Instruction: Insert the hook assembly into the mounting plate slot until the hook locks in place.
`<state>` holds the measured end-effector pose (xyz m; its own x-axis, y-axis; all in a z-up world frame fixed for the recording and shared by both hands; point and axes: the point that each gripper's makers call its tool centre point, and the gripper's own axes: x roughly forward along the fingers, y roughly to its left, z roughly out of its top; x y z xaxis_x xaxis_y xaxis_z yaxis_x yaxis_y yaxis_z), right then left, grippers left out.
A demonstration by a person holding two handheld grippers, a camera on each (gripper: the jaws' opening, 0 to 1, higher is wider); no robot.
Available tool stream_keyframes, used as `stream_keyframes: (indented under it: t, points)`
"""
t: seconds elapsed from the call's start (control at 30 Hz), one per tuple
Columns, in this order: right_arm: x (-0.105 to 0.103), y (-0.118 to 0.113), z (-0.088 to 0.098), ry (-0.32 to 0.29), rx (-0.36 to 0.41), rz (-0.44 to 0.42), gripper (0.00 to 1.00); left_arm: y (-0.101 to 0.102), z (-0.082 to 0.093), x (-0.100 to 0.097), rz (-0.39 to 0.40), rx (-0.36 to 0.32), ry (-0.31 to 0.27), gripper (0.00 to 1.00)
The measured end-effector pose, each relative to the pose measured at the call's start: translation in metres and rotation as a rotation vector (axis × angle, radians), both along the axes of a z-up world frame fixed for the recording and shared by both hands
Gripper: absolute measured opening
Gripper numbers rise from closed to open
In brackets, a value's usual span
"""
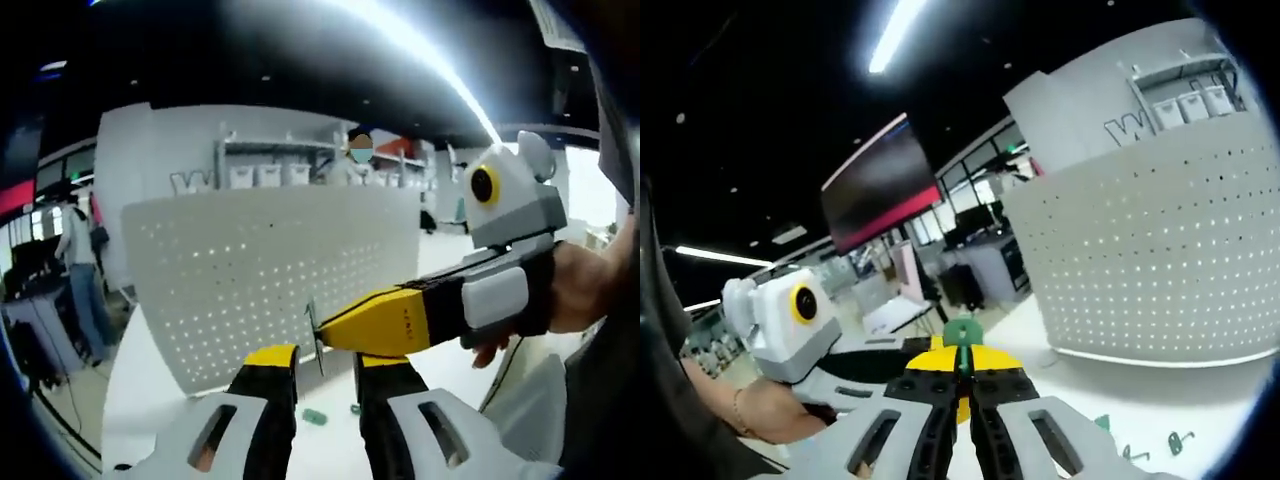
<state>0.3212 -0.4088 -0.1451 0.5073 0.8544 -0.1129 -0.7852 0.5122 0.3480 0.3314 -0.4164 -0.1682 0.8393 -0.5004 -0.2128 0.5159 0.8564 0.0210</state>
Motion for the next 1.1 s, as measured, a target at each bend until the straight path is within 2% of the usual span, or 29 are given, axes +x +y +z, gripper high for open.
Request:
stream_keyframes:
  t: [0.1,0.17,0.23,0.37,0.43,0.53,0.63,0.73,0.83,0.93,1.1]
  points:
    - [0.004,-0.001,0.000,-0.020,-0.017,-0.010,0.00,0.003,-0.001,0.002,0.007,-0.010,0.017,0.34]
    - [0.006,0.000,-0.001,-0.020,-0.024,-0.012,0.00,0.010,-0.006,0.004,0.055,-0.041,0.056,0.46]
    - [0.008,0.001,-0.001,-0.023,-0.025,-0.016,0.00,0.012,-0.008,0.007,0.070,-0.057,0.065,0.57]
    - [0.013,0.002,0.000,-0.072,-0.061,-0.026,0.00,0.012,-0.012,0.005,0.059,-0.060,0.078,0.63]
    - [0.015,0.001,0.001,-0.083,-0.068,-0.031,0.00,0.013,-0.013,0.004,0.064,-0.071,0.088,0.69]
    - [0.020,0.000,0.001,-0.086,-0.067,-0.043,0.00,0.015,-0.015,0.005,0.070,-0.085,0.101,0.78]
    - [0.023,0.001,0.001,-0.088,-0.073,-0.047,0.00,0.013,-0.022,0.001,0.050,-0.095,0.152,0.84]
    - [0.026,0.001,-0.001,-0.090,-0.078,-0.051,0.00,0.014,-0.022,0.000,0.049,-0.100,0.156,0.94]
    - [0.029,0.002,-0.004,-0.098,-0.098,-0.052,0.00,0.014,-0.022,-0.002,0.040,-0.101,0.153,1.00]
    - [0.033,0.000,-0.004,-0.107,-0.103,-0.061,0.00,0.013,-0.020,-0.004,0.032,-0.105,0.146,1.00]
    - [0.053,-0.008,0.002,-0.149,-0.114,-0.124,0.00,0.012,-0.024,-0.004,0.041,-0.107,0.158,1.00]
